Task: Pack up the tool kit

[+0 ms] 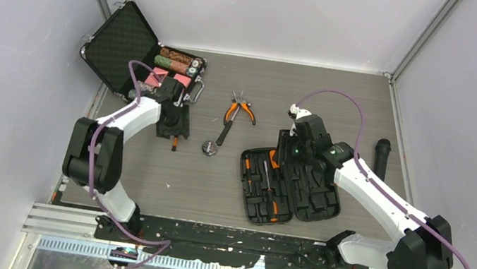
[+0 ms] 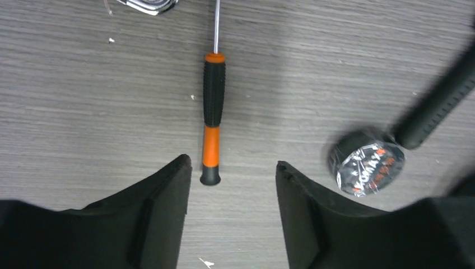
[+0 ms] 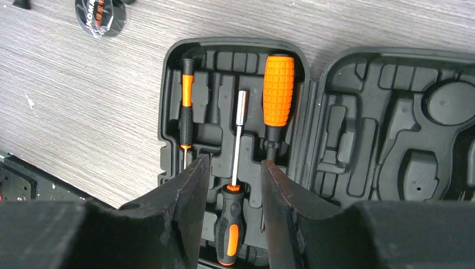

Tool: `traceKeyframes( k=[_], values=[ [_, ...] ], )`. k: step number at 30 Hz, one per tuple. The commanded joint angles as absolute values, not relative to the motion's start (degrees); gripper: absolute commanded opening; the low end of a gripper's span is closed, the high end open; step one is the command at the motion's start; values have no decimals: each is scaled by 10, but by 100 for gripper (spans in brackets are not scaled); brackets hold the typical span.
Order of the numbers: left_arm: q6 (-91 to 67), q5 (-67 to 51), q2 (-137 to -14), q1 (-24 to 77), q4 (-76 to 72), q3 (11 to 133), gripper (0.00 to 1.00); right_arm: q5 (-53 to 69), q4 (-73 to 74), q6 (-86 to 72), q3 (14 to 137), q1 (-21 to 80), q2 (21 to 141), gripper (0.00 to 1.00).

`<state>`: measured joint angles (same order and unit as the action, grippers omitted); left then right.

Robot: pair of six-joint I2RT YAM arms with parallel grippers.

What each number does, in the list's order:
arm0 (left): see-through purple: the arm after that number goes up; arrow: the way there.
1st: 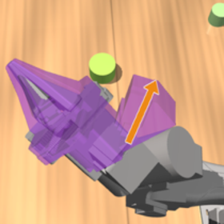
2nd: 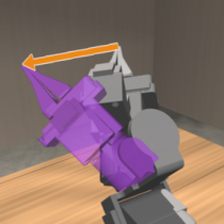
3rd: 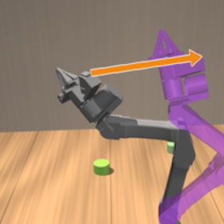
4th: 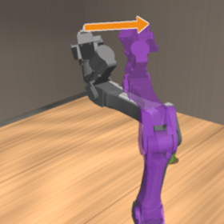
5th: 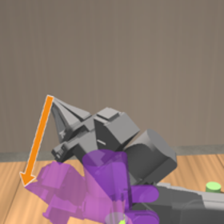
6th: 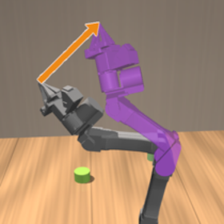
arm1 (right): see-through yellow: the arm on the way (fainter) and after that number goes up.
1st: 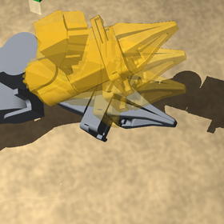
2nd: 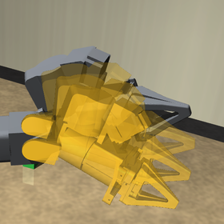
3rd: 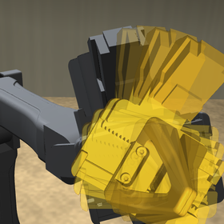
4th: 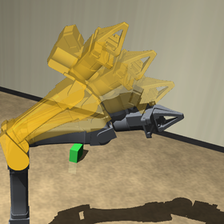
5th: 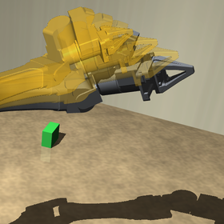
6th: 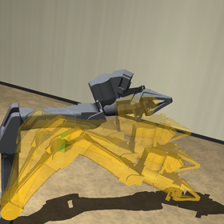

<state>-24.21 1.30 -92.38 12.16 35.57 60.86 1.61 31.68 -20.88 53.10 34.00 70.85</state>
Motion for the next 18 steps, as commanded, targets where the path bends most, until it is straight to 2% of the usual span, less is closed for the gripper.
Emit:
traceKeyframes(
  k=[1, 9, 18],
  values=[
    [-256, 39, -959, 123, 362, 649, 56, 24, 286, -198, 525, 335, 682, 44],
    [-261, 23, -995, 140, 380, 662, 48, 27, 277, -199, 502, 327, 668, 44],
    [-277, 7, -1017, 185, 378, 655, 47, 39, 270, -204, 488, 322, 657, 44]
  ],
)
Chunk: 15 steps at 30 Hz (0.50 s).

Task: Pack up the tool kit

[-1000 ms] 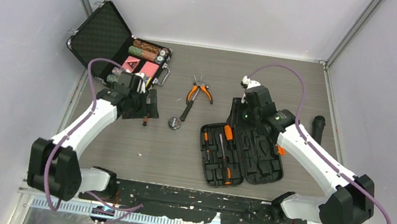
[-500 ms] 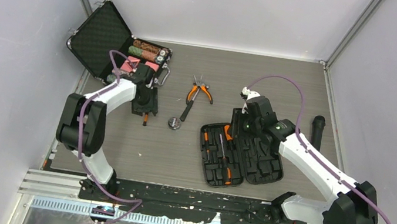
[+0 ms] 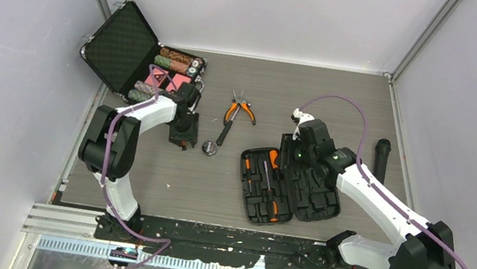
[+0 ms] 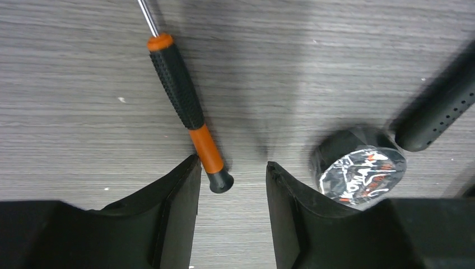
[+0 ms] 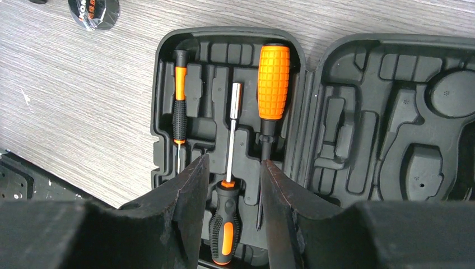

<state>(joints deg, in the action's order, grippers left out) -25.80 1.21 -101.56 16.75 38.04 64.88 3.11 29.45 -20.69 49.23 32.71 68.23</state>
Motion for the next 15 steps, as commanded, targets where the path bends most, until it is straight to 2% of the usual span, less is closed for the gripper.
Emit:
traceKeyframes(
  k=[1, 10, 15],
  values=[
    [-283, 13, -1016, 185, 377, 654, 47, 39, 270, -204, 486, 321, 656, 44],
    [-339, 81, -1030, 185, 377, 664, 43, 44, 263, -206, 472, 318, 642, 44],
    [-345, 77, -1045, 186, 377, 670, 33, 45, 259, -206, 462, 316, 634, 44]
  ],
)
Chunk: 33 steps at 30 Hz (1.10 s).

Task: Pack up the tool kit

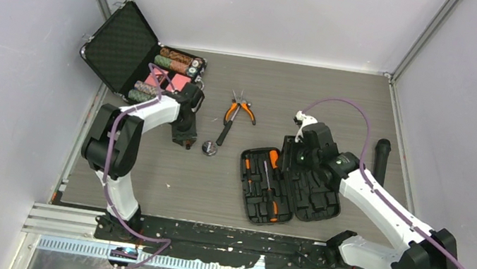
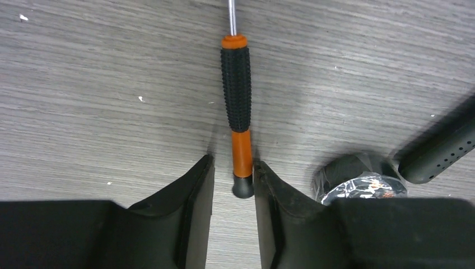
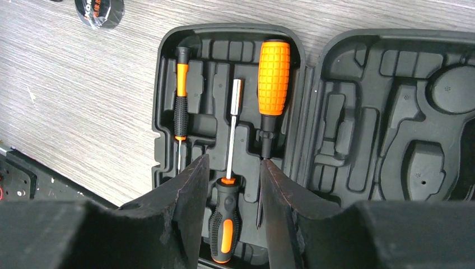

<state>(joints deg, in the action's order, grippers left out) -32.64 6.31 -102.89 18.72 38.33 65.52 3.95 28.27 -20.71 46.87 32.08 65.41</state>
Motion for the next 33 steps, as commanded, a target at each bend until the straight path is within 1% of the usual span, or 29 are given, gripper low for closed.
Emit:
traceKeyframes(
  k=[1, 4, 5, 8, 11, 19, 24, 33],
  values=[
    [-344, 75, -1045, 186, 375, 668, 26, 46, 257, -206, 459, 316, 632, 44],
    [-339, 68, -1035, 186, 361, 652, 4, 51, 251, -206, 453, 316, 625, 45],
    [-335, 63, -1029, 186, 352, 645, 0, 52, 247, -206, 448, 315, 623, 45],
    [-307, 51, -994, 190, 330, 620, 0, 64, 236, -208, 439, 314, 615, 51],
    [-273, 60, -948, 201, 321, 600, 0, 74, 233, -207, 436, 312, 606, 58],
    [-160, 56, -777, 252, 286, 555, 0, 90, 244, -187, 437, 309, 554, 71],
    [-29, 61, -688, 322, 279, 551, 0, 95, 272, -145, 456, 308, 517, 76],
    [202, 62, -581, 446, 293, 568, 0, 97, 374, -39, 561, 308, 440, 80]
  ],
)
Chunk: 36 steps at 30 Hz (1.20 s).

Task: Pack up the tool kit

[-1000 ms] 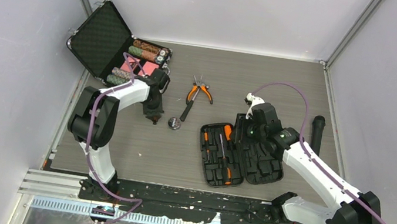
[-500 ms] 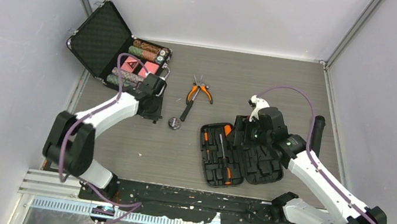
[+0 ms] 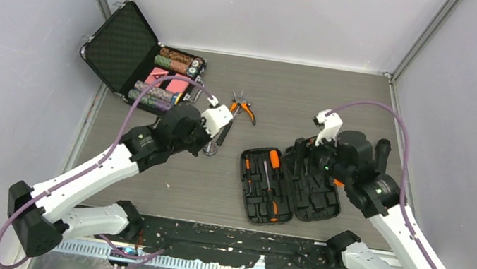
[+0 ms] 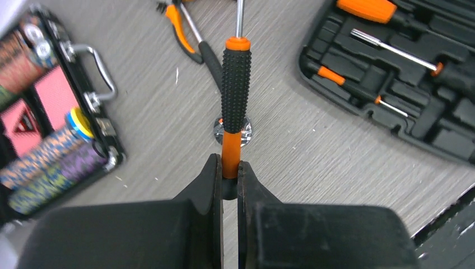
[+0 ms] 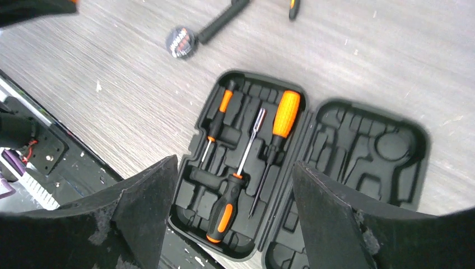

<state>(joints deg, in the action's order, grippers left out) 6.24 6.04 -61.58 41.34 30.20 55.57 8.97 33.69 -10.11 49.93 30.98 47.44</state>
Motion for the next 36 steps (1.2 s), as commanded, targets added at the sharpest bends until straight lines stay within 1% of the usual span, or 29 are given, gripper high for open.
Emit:
traceKeyframes(
  k=[1, 5, 10, 13, 16, 20, 25, 29, 32, 36],
  values=[
    [227, 61, -573, 457, 294, 568, 0, 105, 385, -35, 578, 308, 437, 81],
    [343, 66, -552, 517, 295, 562, 0, 159, 416, -23, 623, 308, 445, 81],
    [463, 126, -566, 598, 293, 561, 0, 227, 461, -44, 702, 309, 505, 80],
    [524, 179, -591, 640, 278, 563, 0, 281, 490, -54, 749, 309, 556, 78],
    [565, 202, -610, 667, 271, 572, 0, 330, 505, -61, 769, 311, 589, 74],
    [589, 203, -629, 689, 263, 584, 0, 361, 501, -78, 772, 326, 623, 66],
    [588, 180, -642, 715, 263, 592, 0, 361, 502, -77, 768, 368, 662, 64],
    [585, 165, -644, 723, 260, 593, 0, 347, 487, -83, 753, 385, 691, 59],
    [585, 157, -644, 725, 260, 592, 0, 350, 478, -85, 751, 396, 719, 52],
    [583, 143, -640, 725, 254, 589, 0, 341, 477, -82, 753, 409, 747, 45]
  ],
)
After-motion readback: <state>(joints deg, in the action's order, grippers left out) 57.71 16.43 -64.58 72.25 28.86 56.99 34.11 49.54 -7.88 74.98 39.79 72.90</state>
